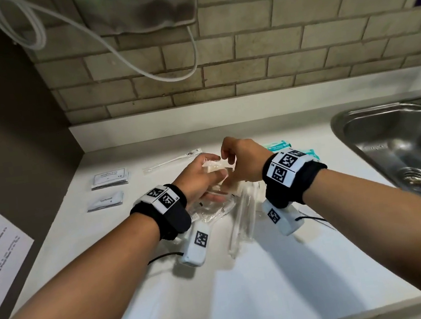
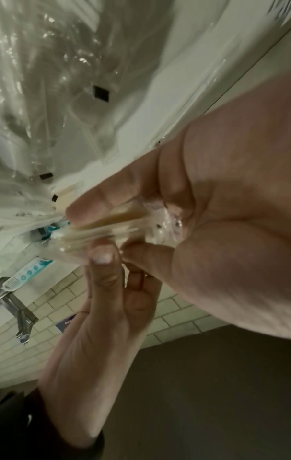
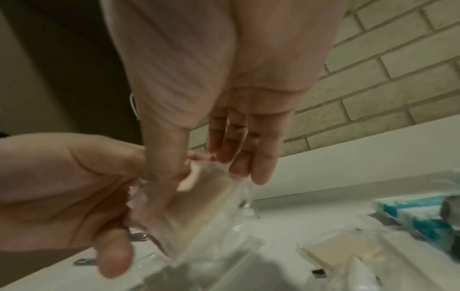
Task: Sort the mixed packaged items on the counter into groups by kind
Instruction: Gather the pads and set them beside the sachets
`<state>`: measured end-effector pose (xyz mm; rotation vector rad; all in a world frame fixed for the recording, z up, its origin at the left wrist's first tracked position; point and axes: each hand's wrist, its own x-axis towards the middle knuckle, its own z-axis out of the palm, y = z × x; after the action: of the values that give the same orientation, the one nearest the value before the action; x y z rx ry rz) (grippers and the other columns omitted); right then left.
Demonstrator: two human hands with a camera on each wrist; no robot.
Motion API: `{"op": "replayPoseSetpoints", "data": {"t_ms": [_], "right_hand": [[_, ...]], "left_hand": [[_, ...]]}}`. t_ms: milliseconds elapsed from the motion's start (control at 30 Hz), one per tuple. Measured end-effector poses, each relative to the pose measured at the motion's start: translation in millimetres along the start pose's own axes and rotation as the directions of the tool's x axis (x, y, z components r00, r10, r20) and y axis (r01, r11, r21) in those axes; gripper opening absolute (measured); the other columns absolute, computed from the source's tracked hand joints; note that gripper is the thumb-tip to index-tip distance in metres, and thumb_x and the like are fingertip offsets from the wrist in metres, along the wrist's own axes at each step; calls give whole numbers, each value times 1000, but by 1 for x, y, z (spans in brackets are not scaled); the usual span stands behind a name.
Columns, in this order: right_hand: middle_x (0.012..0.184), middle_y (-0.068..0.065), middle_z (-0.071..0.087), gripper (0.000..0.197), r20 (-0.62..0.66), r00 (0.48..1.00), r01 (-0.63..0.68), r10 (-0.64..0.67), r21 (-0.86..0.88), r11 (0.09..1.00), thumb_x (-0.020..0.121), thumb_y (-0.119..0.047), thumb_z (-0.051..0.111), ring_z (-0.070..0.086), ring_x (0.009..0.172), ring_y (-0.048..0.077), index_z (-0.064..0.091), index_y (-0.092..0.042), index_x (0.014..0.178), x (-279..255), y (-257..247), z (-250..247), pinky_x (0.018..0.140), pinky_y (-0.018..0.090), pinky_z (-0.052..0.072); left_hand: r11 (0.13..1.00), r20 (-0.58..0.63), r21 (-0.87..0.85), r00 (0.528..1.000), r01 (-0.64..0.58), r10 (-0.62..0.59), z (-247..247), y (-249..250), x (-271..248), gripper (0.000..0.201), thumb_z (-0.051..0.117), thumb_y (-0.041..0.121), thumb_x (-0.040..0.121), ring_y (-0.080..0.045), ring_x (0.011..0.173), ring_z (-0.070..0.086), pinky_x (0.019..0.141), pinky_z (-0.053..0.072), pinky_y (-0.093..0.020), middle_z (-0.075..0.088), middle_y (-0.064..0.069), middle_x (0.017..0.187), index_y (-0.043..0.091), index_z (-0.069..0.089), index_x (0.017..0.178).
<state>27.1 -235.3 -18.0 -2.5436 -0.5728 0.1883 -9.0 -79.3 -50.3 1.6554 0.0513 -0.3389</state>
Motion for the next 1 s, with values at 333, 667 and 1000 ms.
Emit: {"op": "replayPoseSetpoints", "data": {"t_ms": [333,667,1000], "right_hand": [[112,1,68,42,200,969,-107,145,-189,976,80,-31,76,58,89,16,60,-15,115,41,40,-28,79,27,46],[141,-7,47,74,418,893,141,167,-612,778,74,-16,81,49,128,17,45,-23,138,90,80,-1,95,27,43],[115,10,64,41,324,943,82,78,-451,889,77,-22,77,60,105,30,61,-7,112,102,66,8,77,30,45]], "left_hand": [[985,-200,80,966,-150,163,-35,12,13,48,63,20,91,-15,69,69,63,61,-42,32,-22,147,37,42,131],[984,-226,117,961,-138,161,-40,23,41,46,62,16,92,-19,88,65,62,62,-40,22,-13,152,30,43,131],[991,-219,119,972,-57,82,-39,8,51,36,56,15,95,-31,77,70,61,61,-48,41,-19,136,36,38,117]]}}
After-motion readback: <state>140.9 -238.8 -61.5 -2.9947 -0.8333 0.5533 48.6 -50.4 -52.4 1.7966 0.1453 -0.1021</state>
